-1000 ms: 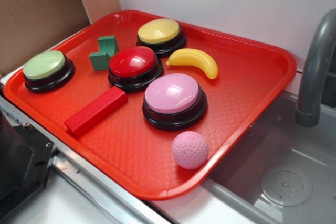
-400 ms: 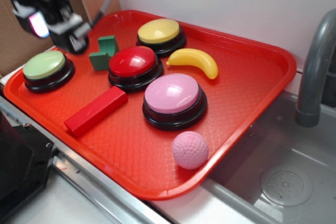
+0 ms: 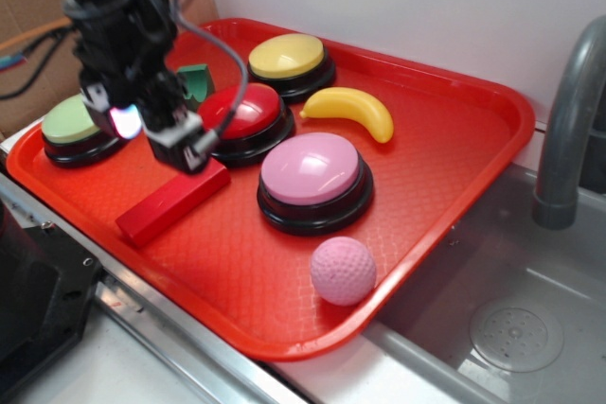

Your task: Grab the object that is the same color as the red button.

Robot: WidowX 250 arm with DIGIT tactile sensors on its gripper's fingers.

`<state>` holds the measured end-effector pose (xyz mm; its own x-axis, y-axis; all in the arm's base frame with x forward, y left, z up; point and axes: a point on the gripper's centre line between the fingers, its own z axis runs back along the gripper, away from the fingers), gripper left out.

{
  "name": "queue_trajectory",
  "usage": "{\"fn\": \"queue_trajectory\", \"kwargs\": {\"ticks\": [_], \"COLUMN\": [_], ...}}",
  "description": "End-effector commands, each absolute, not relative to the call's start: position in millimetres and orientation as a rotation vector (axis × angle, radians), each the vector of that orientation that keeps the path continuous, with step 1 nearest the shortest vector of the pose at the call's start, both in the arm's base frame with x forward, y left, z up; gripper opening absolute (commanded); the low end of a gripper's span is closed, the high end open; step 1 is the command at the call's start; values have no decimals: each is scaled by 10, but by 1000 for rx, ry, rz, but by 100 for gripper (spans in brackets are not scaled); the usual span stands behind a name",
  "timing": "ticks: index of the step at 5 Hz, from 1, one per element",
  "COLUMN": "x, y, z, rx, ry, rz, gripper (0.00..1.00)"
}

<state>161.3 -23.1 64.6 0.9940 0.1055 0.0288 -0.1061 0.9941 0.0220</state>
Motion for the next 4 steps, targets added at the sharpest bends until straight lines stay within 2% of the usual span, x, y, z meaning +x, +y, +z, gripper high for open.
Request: {"fn": "queue_trajectory", "kwargs": {"ticks": [1,2,3,4], "x": [1661,1657,1649,1642], "y": [-160,-153,-150,-160], "z": [253,123,80,131], "rx": [65,28,-9,9], "ry": [-26,-21,-31,-41], "rz": [133,114,121,110], "gripper": [100,100,94,0]}}
